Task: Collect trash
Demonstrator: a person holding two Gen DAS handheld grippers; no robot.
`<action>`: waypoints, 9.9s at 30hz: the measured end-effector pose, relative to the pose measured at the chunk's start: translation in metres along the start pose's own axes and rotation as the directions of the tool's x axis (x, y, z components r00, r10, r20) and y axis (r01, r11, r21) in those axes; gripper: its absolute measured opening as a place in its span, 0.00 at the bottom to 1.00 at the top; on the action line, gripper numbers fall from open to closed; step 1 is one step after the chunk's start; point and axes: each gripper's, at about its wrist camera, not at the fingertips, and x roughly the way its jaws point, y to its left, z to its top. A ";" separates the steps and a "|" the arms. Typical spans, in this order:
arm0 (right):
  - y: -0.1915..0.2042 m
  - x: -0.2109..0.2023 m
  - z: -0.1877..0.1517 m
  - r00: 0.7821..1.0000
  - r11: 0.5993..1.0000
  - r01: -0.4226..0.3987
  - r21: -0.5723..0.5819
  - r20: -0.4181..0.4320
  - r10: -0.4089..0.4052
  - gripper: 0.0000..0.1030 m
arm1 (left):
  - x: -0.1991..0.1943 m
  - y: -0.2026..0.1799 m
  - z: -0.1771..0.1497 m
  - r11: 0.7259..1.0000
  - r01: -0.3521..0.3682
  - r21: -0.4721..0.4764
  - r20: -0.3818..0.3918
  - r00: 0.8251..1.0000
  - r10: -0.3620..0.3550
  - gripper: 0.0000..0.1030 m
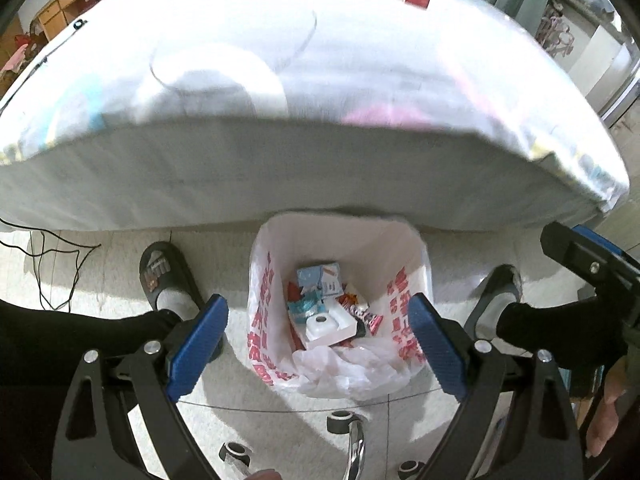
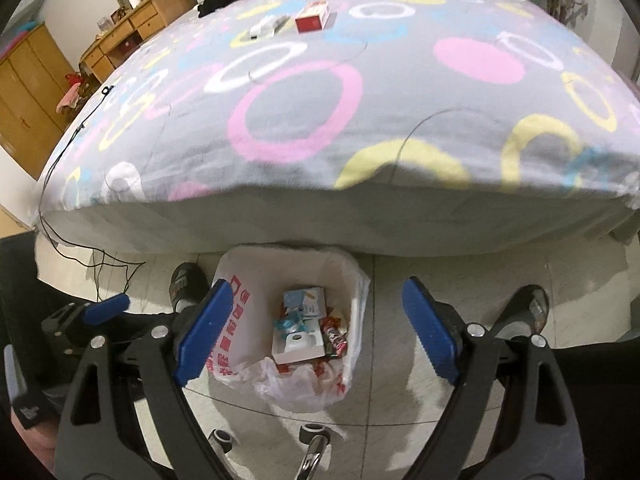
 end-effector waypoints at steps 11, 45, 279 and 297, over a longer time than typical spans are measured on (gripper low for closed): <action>-0.011 -0.055 0.008 0.995 0.999 0.009 0.044 0.097 -0.013 0.86 | -0.052 0.010 0.013 0.999 0.015 -0.029 0.127 0.992 -0.011 0.86; 0.001 -0.126 0.178 0.973 1.000 0.024 0.003 0.230 -0.024 0.88 | -0.124 0.019 0.206 0.999 -0.051 -0.020 0.338 0.939 0.055 0.88; 0.030 -0.154 0.010 0.988 0.997 0.070 -0.037 0.142 -0.064 0.85 | -0.151 0.003 0.005 0.988 -0.152 -0.026 0.273 0.950 0.153 0.92; 0.053 -0.278 0.026 0.896 0.990 0.134 -0.054 0.434 -0.097 0.94 | -0.299 0.008 0.018 0.986 -0.156 -0.060 0.505 0.847 0.165 0.92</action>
